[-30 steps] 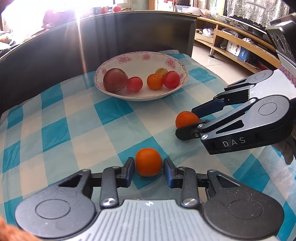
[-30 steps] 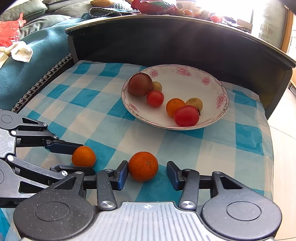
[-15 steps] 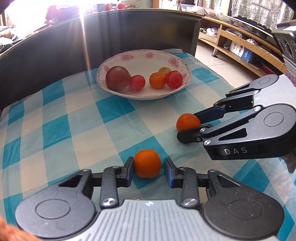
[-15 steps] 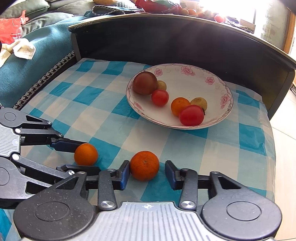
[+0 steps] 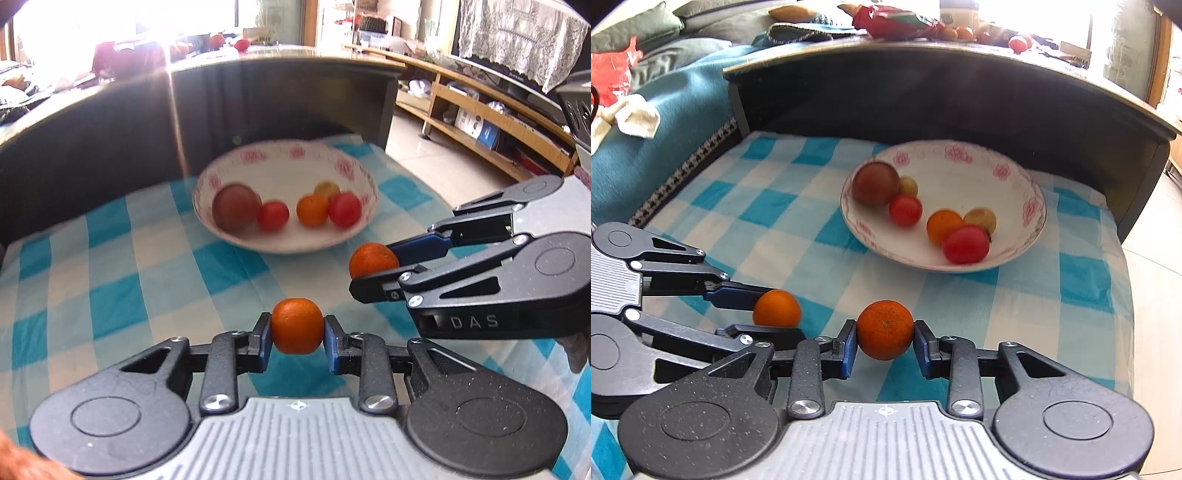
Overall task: Organize fruits
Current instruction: 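Carry both oranges over the white bowl and lower them in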
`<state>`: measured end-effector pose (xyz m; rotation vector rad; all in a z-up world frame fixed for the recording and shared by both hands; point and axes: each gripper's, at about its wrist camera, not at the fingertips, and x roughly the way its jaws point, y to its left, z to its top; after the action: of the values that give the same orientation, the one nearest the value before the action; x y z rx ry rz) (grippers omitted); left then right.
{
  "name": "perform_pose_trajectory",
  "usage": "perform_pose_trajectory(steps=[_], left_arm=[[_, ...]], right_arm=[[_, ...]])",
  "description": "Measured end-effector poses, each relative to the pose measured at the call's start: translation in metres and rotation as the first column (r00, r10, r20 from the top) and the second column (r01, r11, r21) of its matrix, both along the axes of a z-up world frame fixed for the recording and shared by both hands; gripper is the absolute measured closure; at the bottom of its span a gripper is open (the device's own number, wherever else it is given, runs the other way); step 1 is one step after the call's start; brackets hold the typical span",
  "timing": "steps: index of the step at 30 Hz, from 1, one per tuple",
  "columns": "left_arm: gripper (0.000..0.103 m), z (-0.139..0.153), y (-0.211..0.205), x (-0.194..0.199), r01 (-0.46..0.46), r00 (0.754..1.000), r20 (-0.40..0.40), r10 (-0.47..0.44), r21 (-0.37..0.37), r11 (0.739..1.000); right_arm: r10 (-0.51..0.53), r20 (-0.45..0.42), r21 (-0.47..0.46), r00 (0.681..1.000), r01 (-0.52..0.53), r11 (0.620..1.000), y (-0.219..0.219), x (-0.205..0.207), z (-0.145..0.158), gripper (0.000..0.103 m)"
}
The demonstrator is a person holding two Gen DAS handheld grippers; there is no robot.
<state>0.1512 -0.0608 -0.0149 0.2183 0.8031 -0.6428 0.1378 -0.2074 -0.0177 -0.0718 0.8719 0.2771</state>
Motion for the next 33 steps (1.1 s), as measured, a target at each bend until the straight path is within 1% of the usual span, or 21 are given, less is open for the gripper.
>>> perform_pose_trajectory(steps=[3, 7, 11, 15, 23, 27, 33], left_arm=[[0.065, 0.009, -0.003, 0.009, -0.011, 0.999, 0.04, 0.011, -0.012, 1.0], [0.065, 0.015, -0.01, 0.024, -0.017, 0.997, 0.071, 0.018, -0.024, 1.0], [0.065, 0.013, -0.022, 0.038, -0.007, 0.996, 0.088, 0.009, -0.017, 1.0], [0.065, 0.008, -0.028, 0.049, -0.009, 0.996, 0.087, 0.01, -0.009, 1.0], [0.066, -0.002, -0.038, 0.062, -0.006, 0.996, 0.085, 0.005, 0.011, 1.0], [0.067, -0.001, -0.039, 0.067, -0.013, 0.995, 0.094, 0.013, 0.002, 1.0], [0.067, -0.001, -0.045, 0.074, -0.019, 0.993, 0.114, 0.019, -0.001, 1.0]], right_arm=[[-0.017, 0.039, 0.013, 0.999, 0.016, 1.0, -0.002, 0.004, 0.011, 0.077], [-0.052, 0.078, 0.014, 0.996, 0.051, 0.999, -0.008, 0.014, 0.02, 0.077], [-0.093, 0.086, 0.009, 0.992, 0.092, 0.996, -0.015, 0.026, 0.02, 0.077], [-0.121, 0.087, -0.006, 0.989, 0.122, 0.993, -0.021, 0.036, 0.016, 0.077], [-0.106, 0.094, -0.036, 0.99, 0.11, 0.993, -0.025, 0.052, 0.011, 0.076], [-0.095, 0.104, -0.052, 0.99, 0.101, 0.994, -0.025, 0.058, 0.01, 0.076], [-0.108, 0.123, -0.059, 0.987, 0.116, 0.992, -0.029, 0.068, 0.01, 0.075]])
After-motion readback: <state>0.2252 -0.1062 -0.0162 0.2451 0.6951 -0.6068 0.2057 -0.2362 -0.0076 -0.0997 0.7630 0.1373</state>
